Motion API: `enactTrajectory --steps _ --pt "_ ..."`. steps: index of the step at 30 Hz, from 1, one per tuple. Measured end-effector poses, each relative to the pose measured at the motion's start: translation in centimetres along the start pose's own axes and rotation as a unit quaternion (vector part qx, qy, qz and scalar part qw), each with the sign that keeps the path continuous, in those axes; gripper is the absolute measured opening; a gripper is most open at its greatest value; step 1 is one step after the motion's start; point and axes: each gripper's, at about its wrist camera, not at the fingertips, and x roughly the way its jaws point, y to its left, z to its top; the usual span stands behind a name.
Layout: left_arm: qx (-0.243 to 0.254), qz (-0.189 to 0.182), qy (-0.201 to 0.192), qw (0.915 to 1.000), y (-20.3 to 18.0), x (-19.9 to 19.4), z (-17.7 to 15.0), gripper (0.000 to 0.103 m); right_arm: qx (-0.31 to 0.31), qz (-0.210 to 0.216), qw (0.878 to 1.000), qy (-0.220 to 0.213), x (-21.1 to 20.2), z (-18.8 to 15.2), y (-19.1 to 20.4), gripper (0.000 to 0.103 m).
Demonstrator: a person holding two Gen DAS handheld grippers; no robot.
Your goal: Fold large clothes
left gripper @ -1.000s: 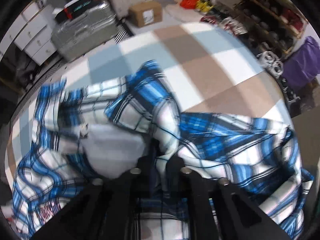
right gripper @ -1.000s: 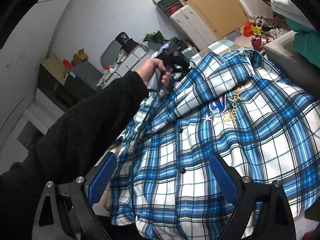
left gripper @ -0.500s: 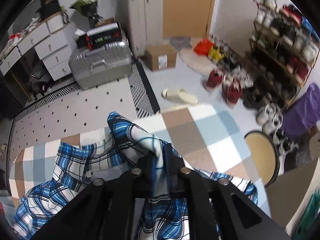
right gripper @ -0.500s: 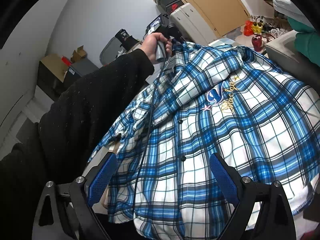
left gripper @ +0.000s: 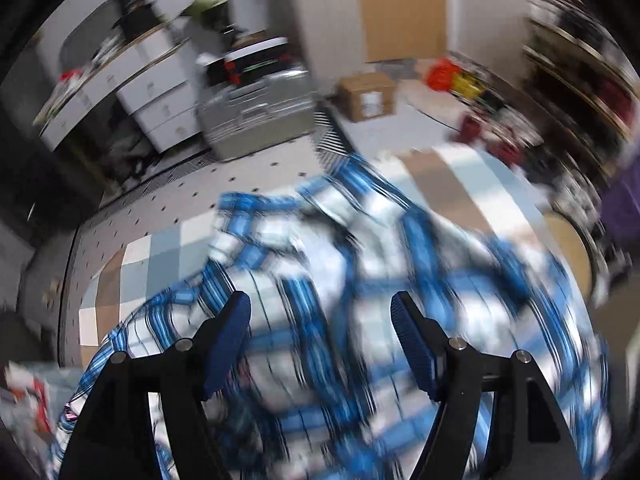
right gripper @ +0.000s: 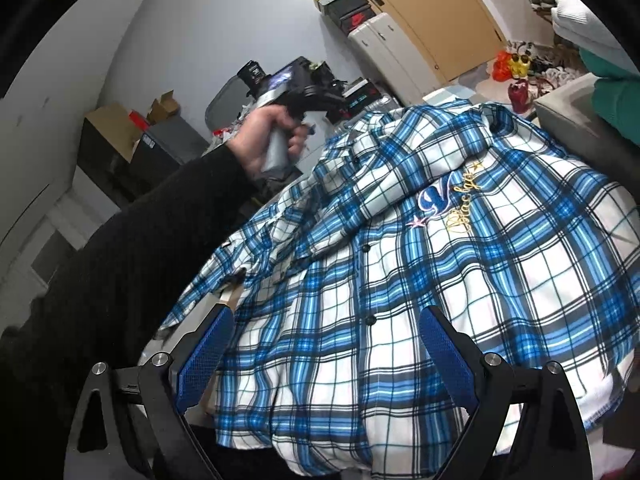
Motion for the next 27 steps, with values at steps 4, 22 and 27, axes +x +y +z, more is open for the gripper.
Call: enactTrajectory --steps 4,22,27 --pt "0.073 -0.059 0.013 0.9955 -5.3 -2.4 -3.8 0.069 0.011 -0.015 1.0 -0.012 -0.2 -0.2 -0.2 0.095" --pt "0.248 -0.26 0.088 0.9289 -18.5 2.6 -6.9 0.051 0.022 -0.016 0.998 -0.058 -3.2 0.4 -2.1 0.095" --pt "0.24 -0.359 0.048 0.9007 -16.7 -0.5 -3.6 0.051 0.013 0.007 0.998 -0.061 -3.4 0.3 -1.4 0.096"
